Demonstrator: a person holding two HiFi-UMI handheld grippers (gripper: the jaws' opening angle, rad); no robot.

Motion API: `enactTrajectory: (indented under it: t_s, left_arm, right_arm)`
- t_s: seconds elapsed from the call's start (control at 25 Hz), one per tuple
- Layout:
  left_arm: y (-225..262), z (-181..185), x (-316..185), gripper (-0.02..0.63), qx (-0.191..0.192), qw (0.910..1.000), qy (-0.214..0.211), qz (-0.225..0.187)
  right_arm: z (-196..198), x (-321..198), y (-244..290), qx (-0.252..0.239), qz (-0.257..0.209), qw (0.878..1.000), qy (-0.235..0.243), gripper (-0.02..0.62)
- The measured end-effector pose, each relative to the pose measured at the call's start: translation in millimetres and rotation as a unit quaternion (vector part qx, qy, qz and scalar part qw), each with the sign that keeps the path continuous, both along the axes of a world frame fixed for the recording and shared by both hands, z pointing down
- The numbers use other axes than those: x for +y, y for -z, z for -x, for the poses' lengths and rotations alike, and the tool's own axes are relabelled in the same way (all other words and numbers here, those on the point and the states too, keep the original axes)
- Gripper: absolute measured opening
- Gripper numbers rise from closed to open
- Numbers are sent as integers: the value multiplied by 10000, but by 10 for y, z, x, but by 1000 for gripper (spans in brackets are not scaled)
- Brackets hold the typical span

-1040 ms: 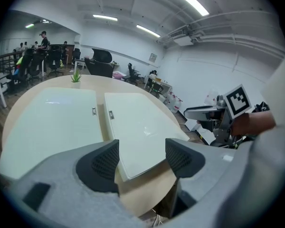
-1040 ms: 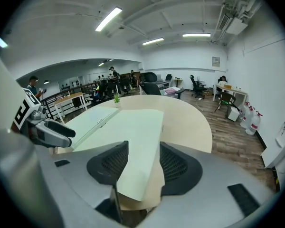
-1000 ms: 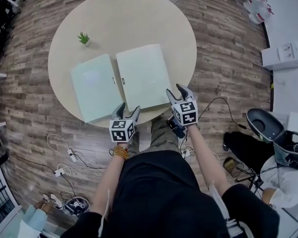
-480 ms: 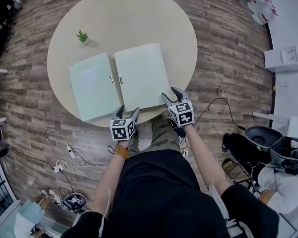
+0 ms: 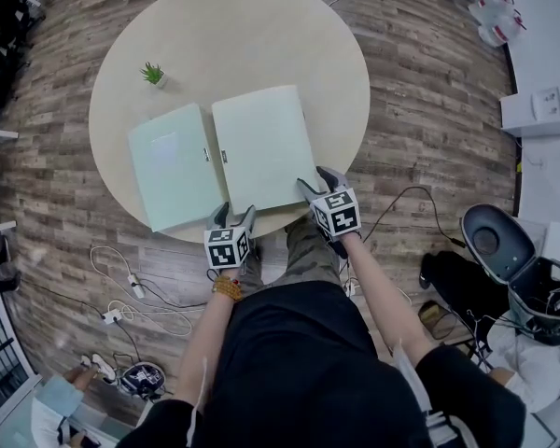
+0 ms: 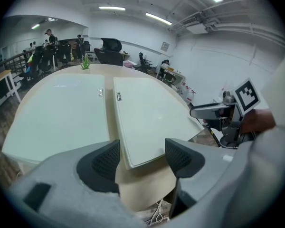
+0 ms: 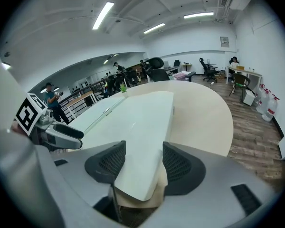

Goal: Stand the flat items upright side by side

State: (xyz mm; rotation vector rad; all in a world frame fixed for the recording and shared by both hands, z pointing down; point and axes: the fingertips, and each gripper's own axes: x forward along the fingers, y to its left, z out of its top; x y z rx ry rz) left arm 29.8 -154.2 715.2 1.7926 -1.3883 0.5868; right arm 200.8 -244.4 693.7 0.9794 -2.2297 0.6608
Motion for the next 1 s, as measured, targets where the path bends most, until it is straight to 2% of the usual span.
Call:
enactTrajectory:
  t_s: [0.36, 0.8, 1.0]
  left_arm:
    - [-57, -66, -72, 336, 143, 9995, 201, 184]
    - [-71, -51, -132, 337, 391, 9972, 625, 161]
    - [-82, -64, -128, 337, 339, 9976, 602, 99]
  right_arm:
    - [-13, -18, -96, -145, 253, 9996, -27, 261]
    - [-54, -5, -199, -580, 630, 9961, -225, 279]
    - [-83, -9, -240, -737, 719, 9943, -271, 301]
